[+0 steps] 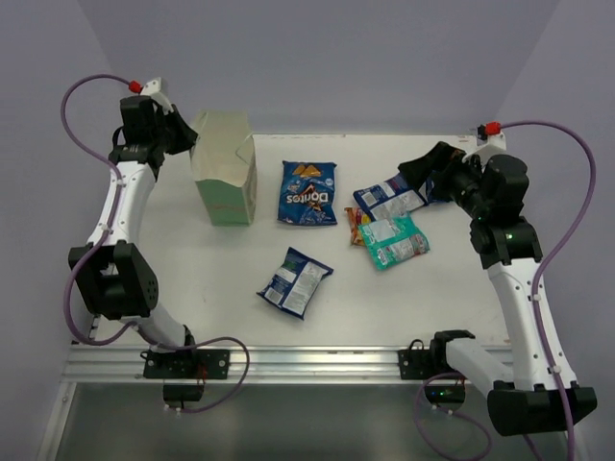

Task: Take the snacks out of the paper bag

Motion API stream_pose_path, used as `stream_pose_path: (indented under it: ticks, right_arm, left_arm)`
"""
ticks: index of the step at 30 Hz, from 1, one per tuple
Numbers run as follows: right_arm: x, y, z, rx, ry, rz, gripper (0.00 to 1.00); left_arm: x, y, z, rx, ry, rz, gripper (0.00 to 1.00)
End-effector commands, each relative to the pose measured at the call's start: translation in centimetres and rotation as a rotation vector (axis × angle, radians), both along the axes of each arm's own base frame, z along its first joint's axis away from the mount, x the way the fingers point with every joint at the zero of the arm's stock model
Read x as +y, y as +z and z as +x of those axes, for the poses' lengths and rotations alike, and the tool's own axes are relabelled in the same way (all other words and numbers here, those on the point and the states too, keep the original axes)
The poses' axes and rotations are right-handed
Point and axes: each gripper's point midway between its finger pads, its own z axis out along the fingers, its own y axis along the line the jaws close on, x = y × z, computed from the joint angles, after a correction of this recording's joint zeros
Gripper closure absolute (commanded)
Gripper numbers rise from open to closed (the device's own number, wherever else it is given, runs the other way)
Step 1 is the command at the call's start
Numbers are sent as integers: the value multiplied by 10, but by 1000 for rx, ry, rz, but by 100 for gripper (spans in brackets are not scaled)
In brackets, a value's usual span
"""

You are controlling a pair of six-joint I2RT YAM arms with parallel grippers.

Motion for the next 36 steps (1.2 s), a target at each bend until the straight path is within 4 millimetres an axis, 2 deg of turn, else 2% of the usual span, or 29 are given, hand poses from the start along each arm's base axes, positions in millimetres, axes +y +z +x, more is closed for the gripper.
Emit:
stream_pose_path:
  ticks: [1,2,5,6,7,10,11,13,14,17,19,20,22,23,25,26,28,29,30,31,32,36]
  right_arm:
    - [4,9,-13,-38,38,-16,1]
    - [3,8,-14,-38,36,-21,1]
    - [1,6,-16,-32,30,-35,1]
    - [0,8,-17,-33,23,-39,1]
    - [-2,9,-18,-34,19,-53,1]
    - [-8,21,-21,-50,-1,-89,1]
    - [-10,32,-23,-74,-8,-96,1]
    - [-16,40,-27,-89,-36,-114,1]
    - [-19,46,-29,-99,-52,-120,1]
    - [-28,68,-39,-157,-96,-152,1]
    - [-38,84,-46,-197,-138,-188,1]
    - [-42,91,-52,-218,-159,-198,1]
    - [-51,106,-59,-251,-196,-233,1]
    - [-60,116,-66,-274,-245,-249,1]
    - [-71,126,-73,-310,-297,-279,1]
    - [-78,135,-84,-350,-332,-287,1]
    - [-86,150,-96,-415,-376,-313,1]
    - [-93,155,-102,-436,-412,-324,1]
    - [-97,167,-115,-489,-436,-324,1]
    - [-101,172,-121,-512,-455,-344,1]
    - [-104,179,-129,-544,-474,-347,1]
    - [-112,201,-168,-661,-518,-365,1]
  left_arm:
    - [5,23,12,-67,-28,-20,100]
    - [5,16,14,-47,-33,-22,99]
    - [10,7,14,-16,-40,-14,84]
    - [11,4,12,-2,-38,-10,74]
    - [15,4,11,-1,-29,-5,69]
    - [22,14,5,-11,-8,7,50]
    - [23,24,0,-29,-8,15,40]
    - [26,36,-6,-33,11,31,29]
    - [27,48,-12,-50,19,41,25]
    - [37,71,-29,-62,81,80,10]
    - [49,76,-41,-49,148,117,7]
    - [54,86,-51,-65,180,135,4]
    - [67,87,-65,-51,251,179,2]
    - [70,100,-76,-81,274,195,1]
    - [75,112,-89,-119,315,215,1]
    - [73,129,-101,-177,320,218,1]
    - [67,149,-113,-230,315,237,0]
    - [62,169,-124,-267,305,271,0]
    - [46,178,-127,-290,262,283,0]
    - [41,187,-133,-311,255,300,0]
    - [28,203,-144,-356,222,308,0]
    - [18,237,-174,-441,194,326,0]
